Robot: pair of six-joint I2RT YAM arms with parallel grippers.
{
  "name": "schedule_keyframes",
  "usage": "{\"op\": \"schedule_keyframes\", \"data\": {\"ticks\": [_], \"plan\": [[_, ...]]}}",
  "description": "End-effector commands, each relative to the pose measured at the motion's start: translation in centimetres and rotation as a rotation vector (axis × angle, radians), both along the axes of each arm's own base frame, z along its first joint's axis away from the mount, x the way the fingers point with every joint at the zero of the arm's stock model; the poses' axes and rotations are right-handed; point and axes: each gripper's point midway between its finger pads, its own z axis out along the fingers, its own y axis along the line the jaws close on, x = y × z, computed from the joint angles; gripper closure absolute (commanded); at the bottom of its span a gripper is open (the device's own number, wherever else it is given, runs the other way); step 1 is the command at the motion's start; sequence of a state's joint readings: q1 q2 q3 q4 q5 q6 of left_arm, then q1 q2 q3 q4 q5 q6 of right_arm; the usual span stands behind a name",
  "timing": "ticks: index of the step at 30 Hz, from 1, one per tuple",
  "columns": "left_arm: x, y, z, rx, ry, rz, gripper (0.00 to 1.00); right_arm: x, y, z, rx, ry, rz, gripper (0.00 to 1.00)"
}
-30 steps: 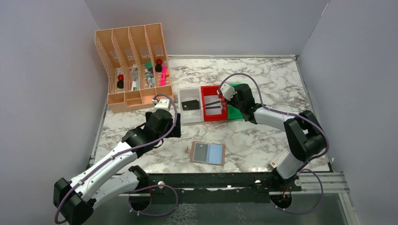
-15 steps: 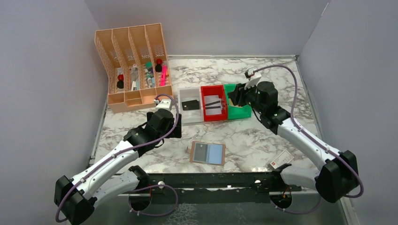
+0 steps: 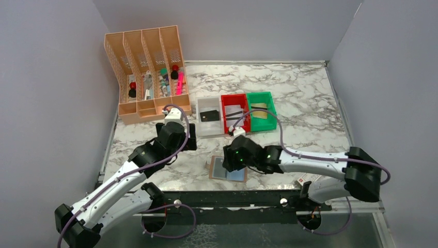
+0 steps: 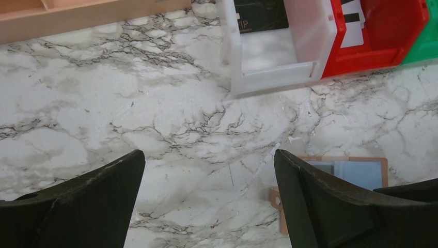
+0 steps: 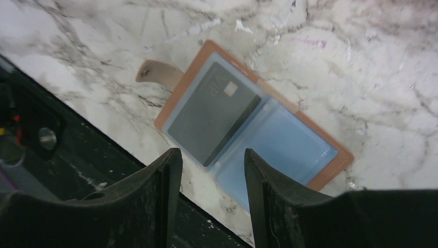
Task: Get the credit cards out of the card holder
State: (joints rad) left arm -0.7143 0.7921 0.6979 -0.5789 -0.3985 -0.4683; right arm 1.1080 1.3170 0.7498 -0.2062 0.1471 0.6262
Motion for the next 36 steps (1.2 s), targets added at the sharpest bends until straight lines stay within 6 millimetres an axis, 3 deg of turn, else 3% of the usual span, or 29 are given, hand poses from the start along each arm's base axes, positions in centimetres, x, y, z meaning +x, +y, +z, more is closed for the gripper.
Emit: {"op": "schedule_keyframes", "data": {"ticks": [1,9,17,25,31,36], "plan": [[0.5,1.5,2.3,-0.024,-0.082,0.084,0.01,0.6,-1.8,-2.6,-0.206,-0.067,-0.215,0.46],[0.2,2.9,3.5,-0.046,-0.128,0.144,0.01,-0.8,1.3,-3.4,-0.229,-0.083,-0.157,0.43],[-0.1,3.4,4.0,-0.063,-0.143,0.166,0.01,-1.5,3.2,-4.6,-0.289,-0.081,-0.111,0.42],[-0.3,3.3,3.9,-0.076,-0.140,0.159,0.01,-1.1,0.3,-8.1,-0.489,-0.102,-0.198,0.44],[-0.3,3.0,3.7,-0.070,-0.128,0.149,0.01,-1.4,-1.1,-9.7,-0.551,-0.098,-0.213,0.59],[-0.2,3.0,3.5,-0.065,-0.121,0.148,0.01,-1.2,-1.4,-9.3,-0.524,-0.114,-0.230,0.75]]}}
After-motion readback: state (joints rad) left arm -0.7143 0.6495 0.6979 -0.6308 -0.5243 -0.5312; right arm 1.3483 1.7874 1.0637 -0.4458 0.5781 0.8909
